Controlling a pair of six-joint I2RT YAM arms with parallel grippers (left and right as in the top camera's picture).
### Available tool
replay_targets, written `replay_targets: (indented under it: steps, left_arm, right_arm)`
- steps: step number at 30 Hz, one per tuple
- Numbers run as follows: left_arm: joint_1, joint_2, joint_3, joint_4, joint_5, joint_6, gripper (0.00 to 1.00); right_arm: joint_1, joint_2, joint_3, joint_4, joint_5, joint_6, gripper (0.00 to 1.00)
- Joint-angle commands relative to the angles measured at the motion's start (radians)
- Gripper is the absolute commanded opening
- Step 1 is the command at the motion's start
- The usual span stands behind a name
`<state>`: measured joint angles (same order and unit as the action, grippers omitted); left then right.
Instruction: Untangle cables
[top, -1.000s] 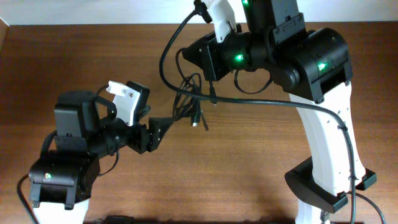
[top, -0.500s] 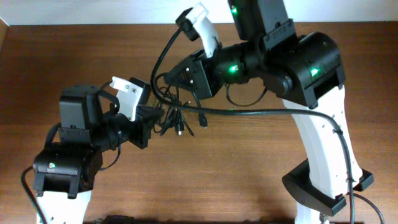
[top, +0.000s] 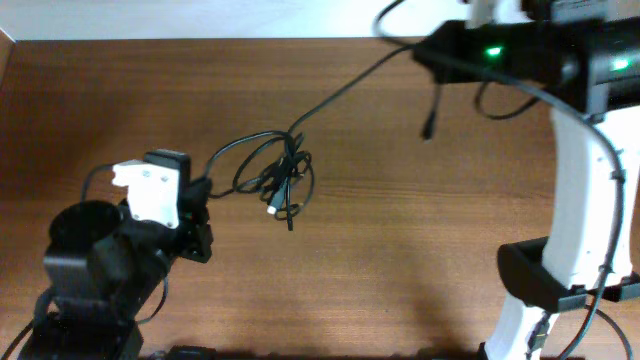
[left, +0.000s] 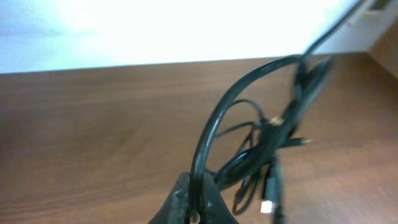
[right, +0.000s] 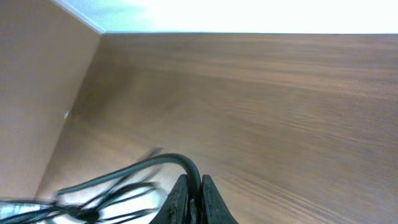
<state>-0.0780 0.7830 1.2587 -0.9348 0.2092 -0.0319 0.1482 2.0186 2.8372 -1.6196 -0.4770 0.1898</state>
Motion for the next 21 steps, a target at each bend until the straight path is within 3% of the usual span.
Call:
replay_targets:
  steps: [1, 6, 7, 8, 9, 14, 15, 17, 19, 21]
  left_arm:
    - [0.005, -0.061, 0.07, 0.002, -0.302, -0.081, 0.04]
    - [0.005, -0.069, 0.125, 0.003, -0.369, -0.08, 0.06]
    - [0.005, -0.069, 0.126, 0.004, -0.381, -0.08, 0.08]
    - [0.005, -0.068, 0.126, 0.005, -0.382, -0.08, 0.09]
    - [0.004, -0.068, 0.126, 0.006, -0.38, -0.081, 0.09]
    - [0.004, -0.064, 0.126, 0.024, -0.151, -0.08, 0.17]
    - [0.004, -0.064, 0.126, 0.023, -0.137, -0.08, 0.26]
    - [0.004, -0.063, 0.126, 0.014, -0.135, -0.08, 0.48]
    - [0.005, -0.061, 0.126, 0.008, -0.174, -0.133, 0.49]
    - [0.005, -0.061, 0.126, -0.052, -0.28, -0.295, 0.5]
  right_arm:
    - [-0.142, -0.015, 0.018, -0.008, 0.052, -0.01, 0.04]
    - [-0.3, -0.015, 0.017, -0.043, 0.127, -0.027, 0.05]
    - [-0.314, -0.015, 0.017, -0.045, 0.126, -0.023, 0.18]
    - [-0.319, -0.015, 0.017, -0.054, 0.116, -0.024, 0.59]
    - [-0.317, -0.015, 0.017, -0.063, 0.085, -0.025, 0.66]
    - [-0.172, -0.015, 0.017, -0.079, -0.148, -0.161, 0.67]
    - [-0.12, -0.015, 0.013, -0.079, -0.148, -0.175, 0.7]
    - [-0.019, -0.015, -0.015, -0.079, -0.146, -0.219, 0.71]
    - [0.063, -0.015, -0.064, -0.079, -0.072, -0.239, 0.72]
    - [0.129, -0.015, -0.166, -0.079, -0.015, -0.272, 0.72]
